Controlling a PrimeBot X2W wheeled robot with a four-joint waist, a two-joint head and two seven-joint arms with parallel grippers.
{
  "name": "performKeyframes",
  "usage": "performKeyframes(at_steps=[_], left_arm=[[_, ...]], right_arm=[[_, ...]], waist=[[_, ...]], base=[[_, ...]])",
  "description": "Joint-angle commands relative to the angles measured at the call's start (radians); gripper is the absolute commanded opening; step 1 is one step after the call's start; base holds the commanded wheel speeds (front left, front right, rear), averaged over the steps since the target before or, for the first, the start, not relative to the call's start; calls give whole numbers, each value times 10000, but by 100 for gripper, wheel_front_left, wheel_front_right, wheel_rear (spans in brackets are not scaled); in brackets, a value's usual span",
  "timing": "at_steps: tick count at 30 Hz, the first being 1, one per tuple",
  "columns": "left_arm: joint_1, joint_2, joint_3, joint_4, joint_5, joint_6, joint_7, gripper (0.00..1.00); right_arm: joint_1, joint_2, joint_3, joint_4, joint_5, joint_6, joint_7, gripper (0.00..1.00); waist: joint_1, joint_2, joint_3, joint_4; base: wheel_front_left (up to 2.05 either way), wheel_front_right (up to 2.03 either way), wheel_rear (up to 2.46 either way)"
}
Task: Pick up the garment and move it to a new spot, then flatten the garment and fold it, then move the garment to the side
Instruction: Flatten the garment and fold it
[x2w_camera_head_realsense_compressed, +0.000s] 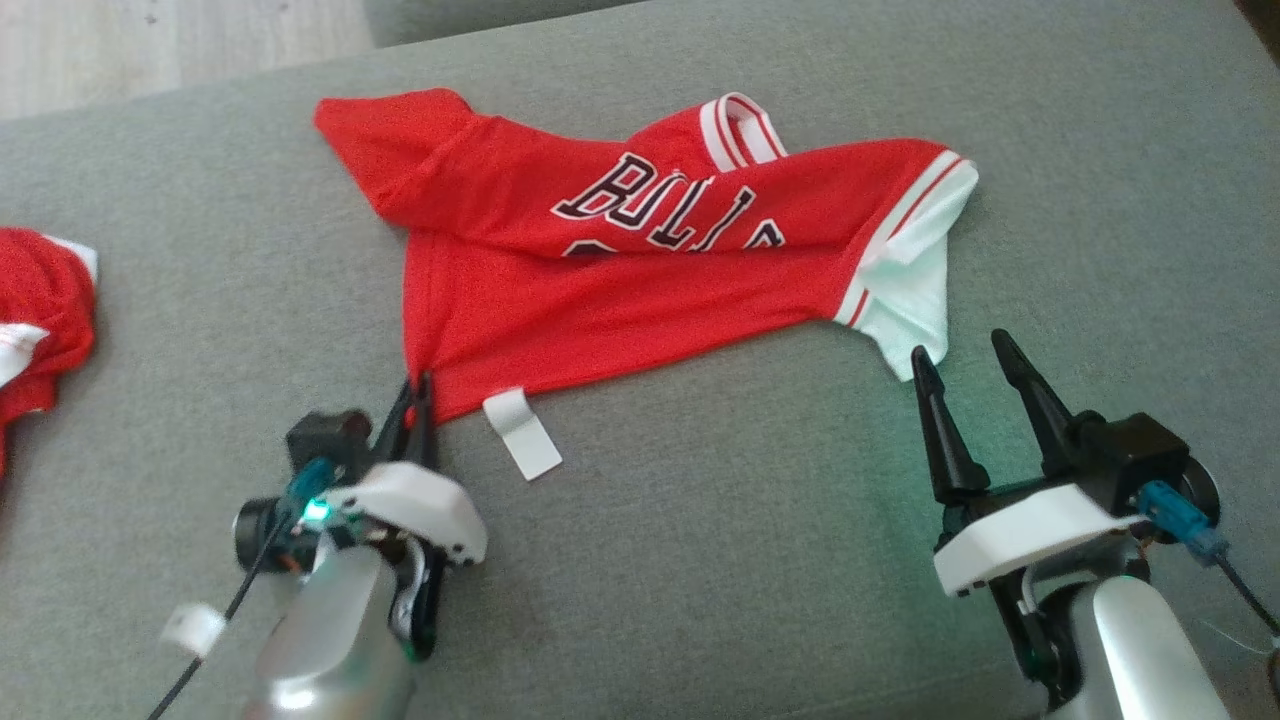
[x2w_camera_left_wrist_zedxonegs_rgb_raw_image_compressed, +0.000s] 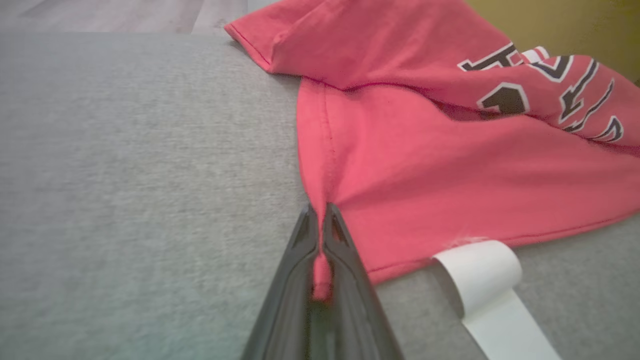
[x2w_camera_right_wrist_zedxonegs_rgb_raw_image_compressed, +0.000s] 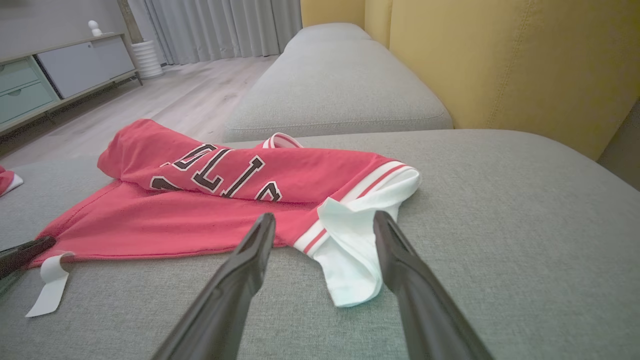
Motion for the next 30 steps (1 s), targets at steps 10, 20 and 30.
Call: performKeyframes(at_steps=[10, 20, 30], left_arm=[[942, 1003, 1054, -819, -311, 370, -763, 0], [1723, 1063, 1308, -2828, -169, -89, -889, 100], [2889, 1101, 1793, -6271, 992, -851, -895, 100]], right_arm=[[-60, -28, 204, -253, -42, -7, 333, 100], [-822, -28, 1120, 543, -406, -7, 1044, 100], [-2580, -28, 1136, 2821, -935, -7, 1977, 100]], waist=[[-1, 0, -424, 545], [-1, 0, -643, 714], [-1, 0, -322, 1676]], base=[[0, 0, 0], [0, 0, 0], [0, 0, 0]])
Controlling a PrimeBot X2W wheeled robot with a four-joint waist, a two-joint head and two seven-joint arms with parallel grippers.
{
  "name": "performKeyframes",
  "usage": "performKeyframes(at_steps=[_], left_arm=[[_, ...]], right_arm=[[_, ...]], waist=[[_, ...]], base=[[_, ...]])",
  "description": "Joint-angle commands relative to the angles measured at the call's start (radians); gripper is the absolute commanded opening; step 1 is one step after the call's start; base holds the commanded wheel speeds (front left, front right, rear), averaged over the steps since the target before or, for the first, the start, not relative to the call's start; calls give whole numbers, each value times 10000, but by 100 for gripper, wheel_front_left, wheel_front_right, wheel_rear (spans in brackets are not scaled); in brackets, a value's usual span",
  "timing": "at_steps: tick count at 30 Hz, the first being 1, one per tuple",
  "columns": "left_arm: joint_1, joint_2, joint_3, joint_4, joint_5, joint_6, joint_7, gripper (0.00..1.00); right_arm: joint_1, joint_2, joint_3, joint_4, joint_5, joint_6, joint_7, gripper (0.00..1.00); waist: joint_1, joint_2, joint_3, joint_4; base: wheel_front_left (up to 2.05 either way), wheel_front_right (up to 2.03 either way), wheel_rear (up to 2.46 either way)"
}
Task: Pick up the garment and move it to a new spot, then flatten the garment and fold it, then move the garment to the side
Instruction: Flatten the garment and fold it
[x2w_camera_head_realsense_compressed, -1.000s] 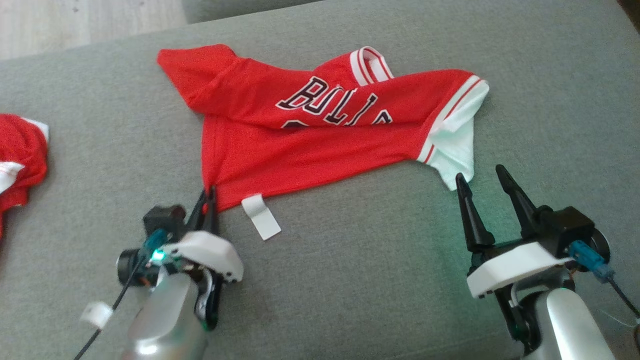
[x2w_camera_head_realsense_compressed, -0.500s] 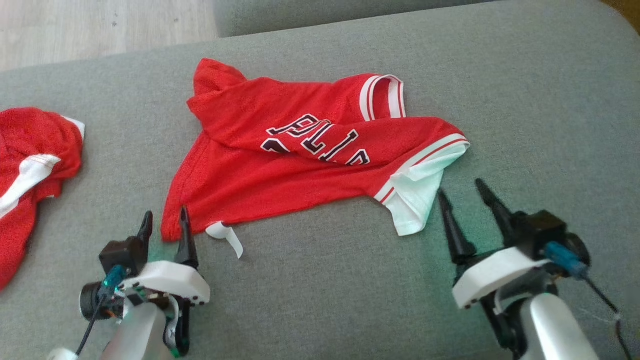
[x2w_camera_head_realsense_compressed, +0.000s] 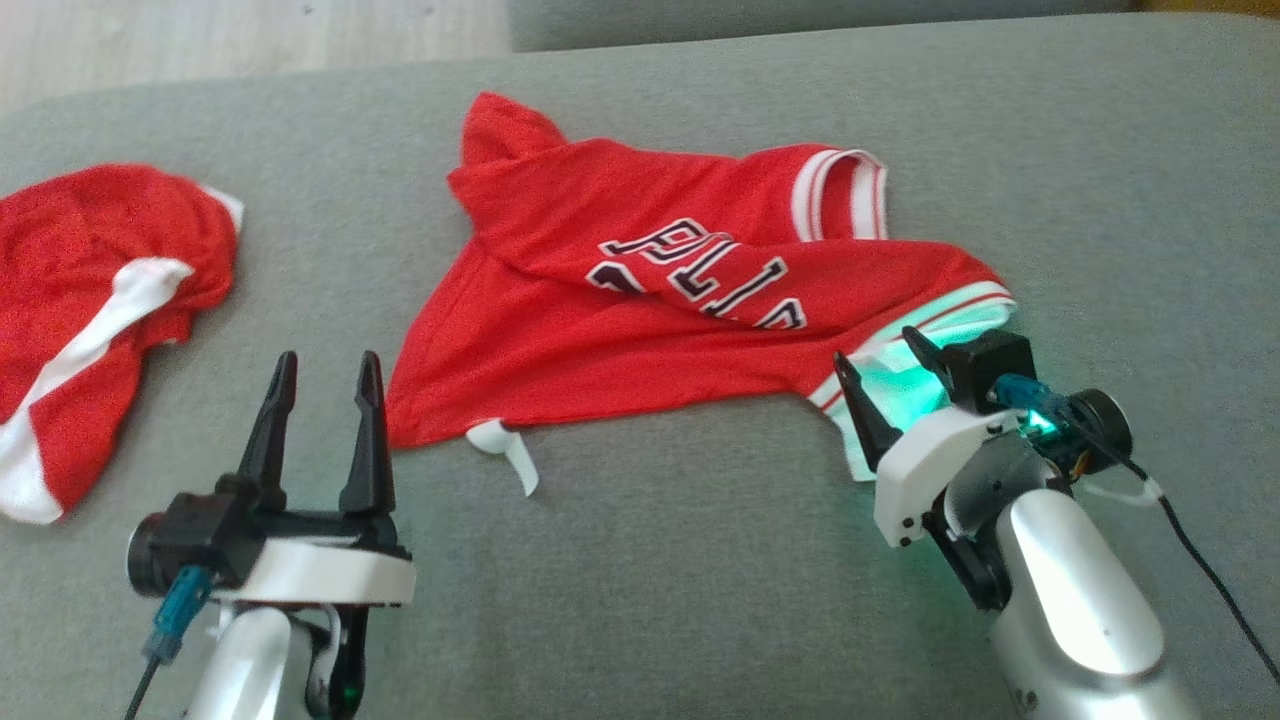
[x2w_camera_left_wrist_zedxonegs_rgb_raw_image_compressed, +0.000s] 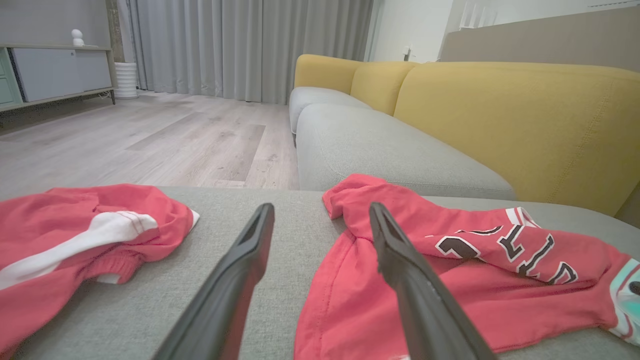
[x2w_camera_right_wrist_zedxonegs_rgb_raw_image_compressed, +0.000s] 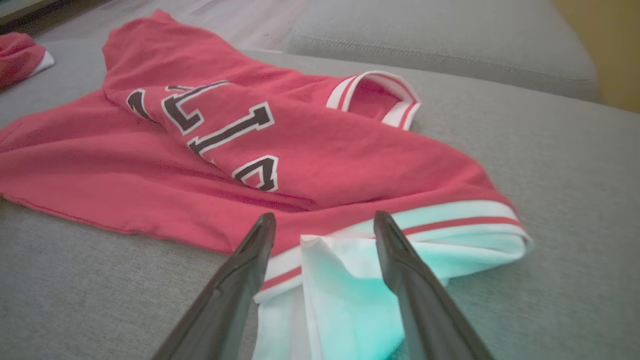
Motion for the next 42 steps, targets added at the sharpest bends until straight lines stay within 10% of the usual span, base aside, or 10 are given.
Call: performKeyframes(at_steps=[1, 5, 6, 8, 21, 22, 23, 42], left_arm=[[-137, 129, 383, -412, 86, -50, -93, 100], [-94, 33, 457, -549, 221, -176, -94, 100], [-89, 12, 484, -551, 245, -201, -94, 100], [-73, -30, 568, -575, 280, -241, -94, 100], [378, -232, 1164, -636, 486, -292, -95, 100], [433, -239, 1213, -661, 493, -288, -95, 100], [489, -242, 1262, -689, 501, -286, -95, 100], [1744, -480, 1733, -639, 421, -113, -94, 100]], right_arm=[[-360, -12, 156, -84, -116, -7, 50, 100], [-607, -15, -141, 787, -335, -7, 409, 88], [-628, -15, -186, 869, -335, -7, 418, 45], [-627, -14, -238, 941, -325, -7, 342, 0], [1550, -13, -1764, -1724, 72, -7, -659, 6], [1922, -13, -1973, -1987, 118, -7, -573, 83], [2269, -13, -2187, -2231, 275, -7, -486, 100], [2535, -13, -1448, -3859, 1029, -7, -1801, 100]], waist=[[0, 0, 122, 282], [0, 0, 189, 612], [0, 0, 190, 651], [0, 0, 191, 682], [0, 0, -229, -25], [0, 0, -263, -95], [0, 0, -289, -164], [0, 0, -1456, -928]], base=[[0, 0, 0], [0, 0, 0], [0, 0, 0], [0, 0, 0], [0, 0, 0], [0, 0, 0], [0, 0, 0], [0, 0, 0]])
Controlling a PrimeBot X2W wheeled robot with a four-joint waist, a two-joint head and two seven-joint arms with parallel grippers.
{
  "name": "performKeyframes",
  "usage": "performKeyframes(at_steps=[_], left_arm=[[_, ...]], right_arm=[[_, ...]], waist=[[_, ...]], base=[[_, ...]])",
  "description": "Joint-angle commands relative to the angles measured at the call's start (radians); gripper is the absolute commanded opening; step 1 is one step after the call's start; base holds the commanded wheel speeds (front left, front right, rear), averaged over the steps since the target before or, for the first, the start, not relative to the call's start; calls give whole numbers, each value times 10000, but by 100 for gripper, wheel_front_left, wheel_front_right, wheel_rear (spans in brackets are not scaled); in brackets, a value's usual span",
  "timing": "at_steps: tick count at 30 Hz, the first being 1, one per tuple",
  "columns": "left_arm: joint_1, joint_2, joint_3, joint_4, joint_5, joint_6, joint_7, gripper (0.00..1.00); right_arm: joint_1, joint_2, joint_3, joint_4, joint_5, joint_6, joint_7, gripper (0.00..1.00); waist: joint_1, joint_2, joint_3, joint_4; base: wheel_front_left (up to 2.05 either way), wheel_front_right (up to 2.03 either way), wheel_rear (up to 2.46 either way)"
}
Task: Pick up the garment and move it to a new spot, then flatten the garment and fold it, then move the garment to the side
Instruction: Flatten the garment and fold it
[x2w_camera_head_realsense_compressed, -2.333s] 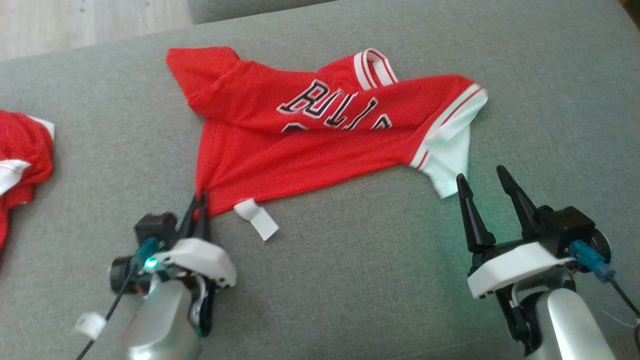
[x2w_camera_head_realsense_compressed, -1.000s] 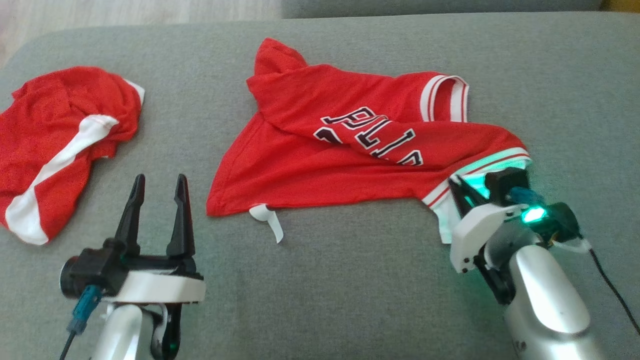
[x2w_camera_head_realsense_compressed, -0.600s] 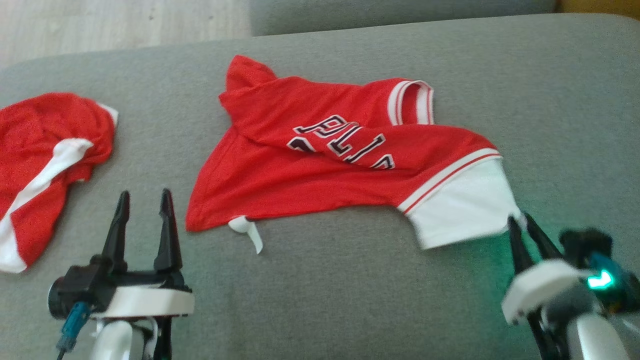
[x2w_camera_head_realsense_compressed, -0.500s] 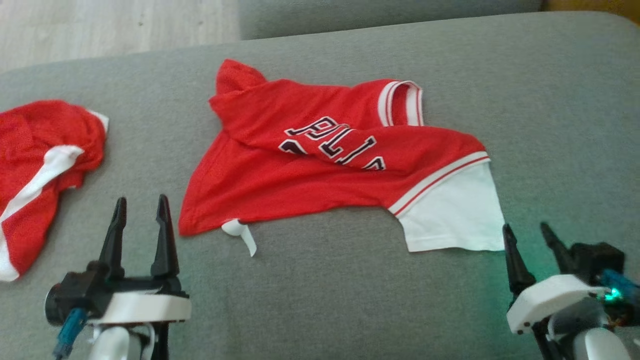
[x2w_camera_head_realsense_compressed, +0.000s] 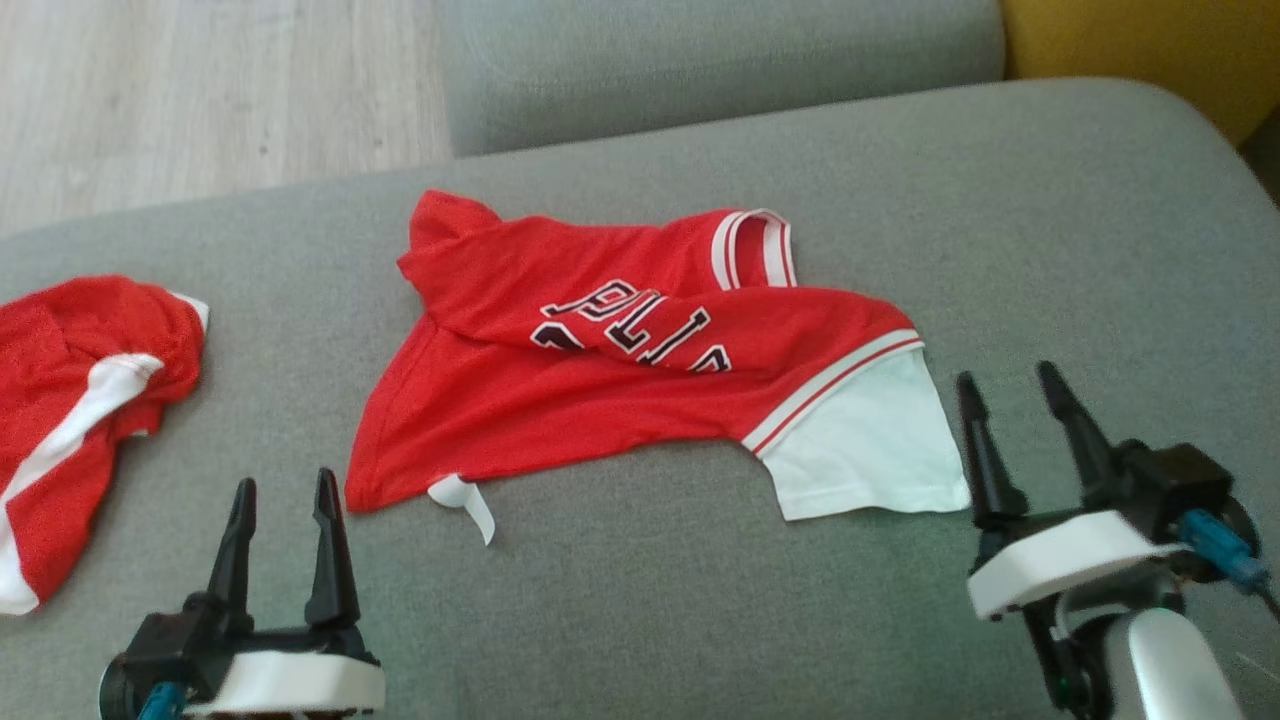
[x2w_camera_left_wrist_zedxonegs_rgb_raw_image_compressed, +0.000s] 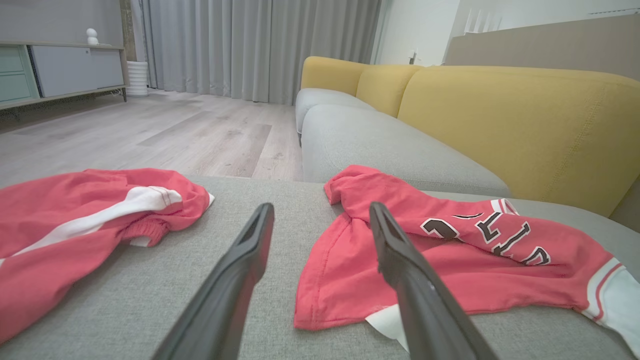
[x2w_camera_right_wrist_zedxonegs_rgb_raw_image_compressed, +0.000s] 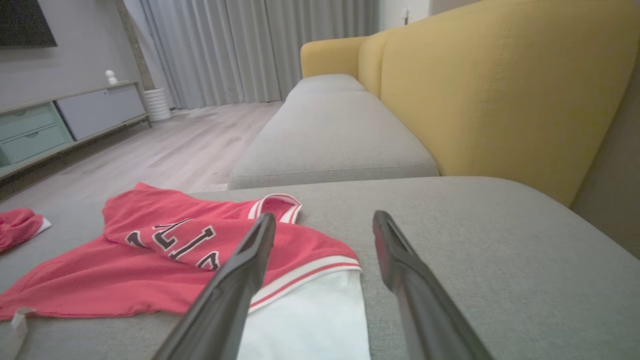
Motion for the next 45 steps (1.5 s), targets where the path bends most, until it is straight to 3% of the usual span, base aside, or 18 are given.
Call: performKeyframes(at_steps=[1, 12, 20, 27, 32, 38, 39, 40, 45], left_arm=[[-179, 39, 354, -197, -41, 72, -92, 100], [63, 64, 245, -77, -99, 193, 22, 100], [-399, 5, 53, 65, -193, 361, 530, 100], [-2176, 21, -295, 2025, -114, 415, 1387, 100], [-3098, 43, -235, 3840, -33, 887, 1739, 100], [-3567, -53, -227, 5262, -381, 800, 2016, 100], [-3594, -60, -237, 5449, -412, 797, 2071, 78], [-3610, -63, -281, 5639, -411, 781, 2162, 0], [-3618, -110, -385, 6086, -543, 643, 2150, 0]], right_arm=[[-537, -49, 376, -271, 56, -7, 68, 100], [-339, -49, 515, 52, 285, -7, 417, 100], [-408, -49, 473, -82, 294, -7, 370, 100], [-828, -49, 610, -121, 316, -7, 334, 100], [-1091, -49, 745, -10, 383, -7, 214, 100], [-1178, -49, 611, 136, 428, -7, 66, 100], [-1175, -49, 578, 156, 426, -7, 58, 100], [-1167, -49, 540, 172, 426, -7, 58, 100], [-963, -49, 118, 254, 366, -7, 307, 100]], waist=[[1, -1, -219, -12], [1, -1, -468, 12], [1, -1, 31, 29], [1, -1, 935, -34], [1, -1, 1381, -220], [1, -1, 1544, -336], [1, -1, 1549, -342], [1, -1, 1548, -343], [1, -1, 1485, -308]], base=[[0, 0, 0], [0, 0, 0], [0, 0, 0], [0, 0, 0], [0, 0, 0], [0, 0, 0], [0, 0, 0], [0, 0, 0], [0, 0, 0]])
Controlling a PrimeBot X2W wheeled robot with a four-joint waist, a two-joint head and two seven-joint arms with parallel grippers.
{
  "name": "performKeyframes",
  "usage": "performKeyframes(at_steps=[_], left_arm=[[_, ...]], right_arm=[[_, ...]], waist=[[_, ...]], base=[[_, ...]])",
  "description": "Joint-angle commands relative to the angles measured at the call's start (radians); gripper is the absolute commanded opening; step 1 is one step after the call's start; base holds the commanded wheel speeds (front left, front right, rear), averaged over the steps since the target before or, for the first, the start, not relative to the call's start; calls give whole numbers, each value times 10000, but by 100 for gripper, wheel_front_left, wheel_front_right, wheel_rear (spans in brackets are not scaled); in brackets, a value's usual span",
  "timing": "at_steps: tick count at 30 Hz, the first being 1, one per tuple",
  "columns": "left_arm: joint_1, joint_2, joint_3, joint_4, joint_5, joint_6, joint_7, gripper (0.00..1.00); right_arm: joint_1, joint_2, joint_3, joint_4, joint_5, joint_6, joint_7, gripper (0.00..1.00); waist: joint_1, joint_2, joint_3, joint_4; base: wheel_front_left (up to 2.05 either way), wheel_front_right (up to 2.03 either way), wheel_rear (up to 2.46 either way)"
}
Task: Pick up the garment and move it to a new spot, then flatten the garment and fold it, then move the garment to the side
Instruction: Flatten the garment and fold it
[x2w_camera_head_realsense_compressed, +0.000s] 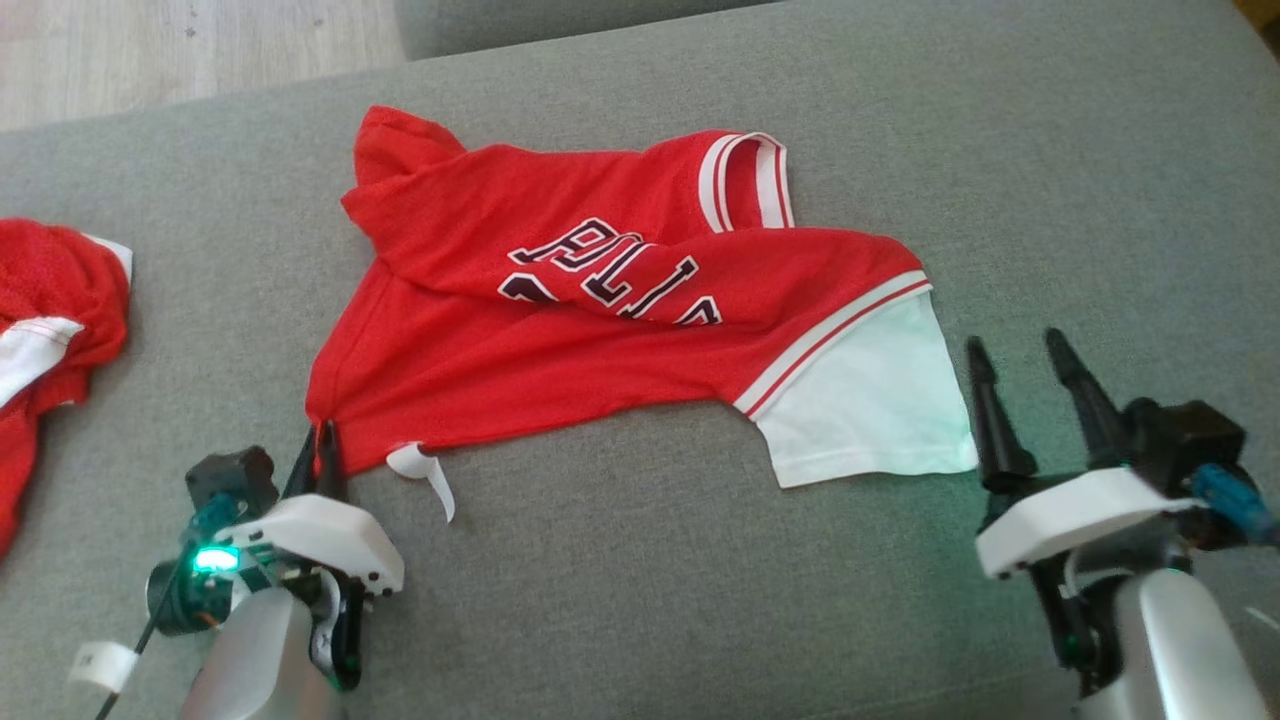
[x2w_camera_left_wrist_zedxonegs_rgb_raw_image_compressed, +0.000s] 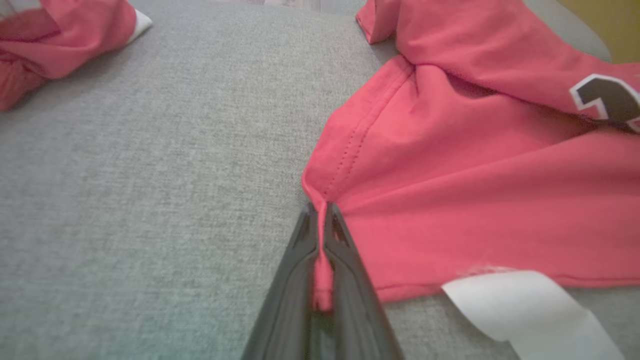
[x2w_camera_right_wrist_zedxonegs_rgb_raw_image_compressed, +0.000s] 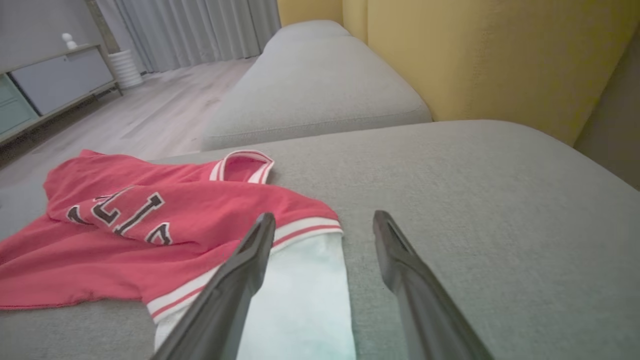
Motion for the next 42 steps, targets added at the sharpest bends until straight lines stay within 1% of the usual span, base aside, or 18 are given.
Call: performKeyframes(at_steps=[1, 6, 12, 20, 28, 32, 35, 38, 41, 42], left_arm=[[395, -7, 91, 391, -54, -66, 173, 0], [672, -50, 46, 379, -196, -174, -232, 0], [905, -56, 12, 188, -296, -239, -578, 0], [864, 50, -105, -45, -319, -323, -727, 0], [819, 89, -213, -188, -387, -367, -714, 0], [852, 117, -226, -226, -461, -351, -726, 0], [871, 127, -263, -252, -487, -358, -723, 0], [908, 130, -287, -315, -515, -342, -752, 0], [964, 133, -310, -362, -552, -334, -750, 0], [964, 133, -310, -362, -552, -334, -750, 0]], right_arm=[[-51, -49, 132, -294, 16, -7, 67, 100], [351, -49, -256, -6, -3, -7, 1010, 100], [455, -49, -45, 891, 79, -7, 1667, 100], [-339, -49, 169, 2509, 246, -7, 1229, 100], [-949, -49, 446, 3485, 467, -7, 929, 100], [-1091, -49, 596, 3656, 545, -7, 688, 100], [-1132, -49, 639, 3579, 588, -7, 742, 100], [-884, -49, 349, 3136, 482, -7, 979, 100], [-409, -49, -72, 2297, 336, -7, 1513, 100], [-409, -49, -72, 2297, 336, -7, 1513, 100]], waist=[[0, 0, -22, 11], [0, 0, -109, 44], [0, 0, -76, 142], [0, 0, 151, 280], [0, 0, 250, 418], [0, 0, 251, 436], [0, 0, 219, 467], [0, 0, 162, 481], [0, 0, 117, 487], [0, 0, 117, 487]], base=[[0, 0, 0], [0, 0, 0], [0, 0, 0], [0, 0, 0], [0, 0, 0], [0, 0, 0], [0, 0, 0], [0, 0, 0], [0, 0, 0], [0, 0, 0]])
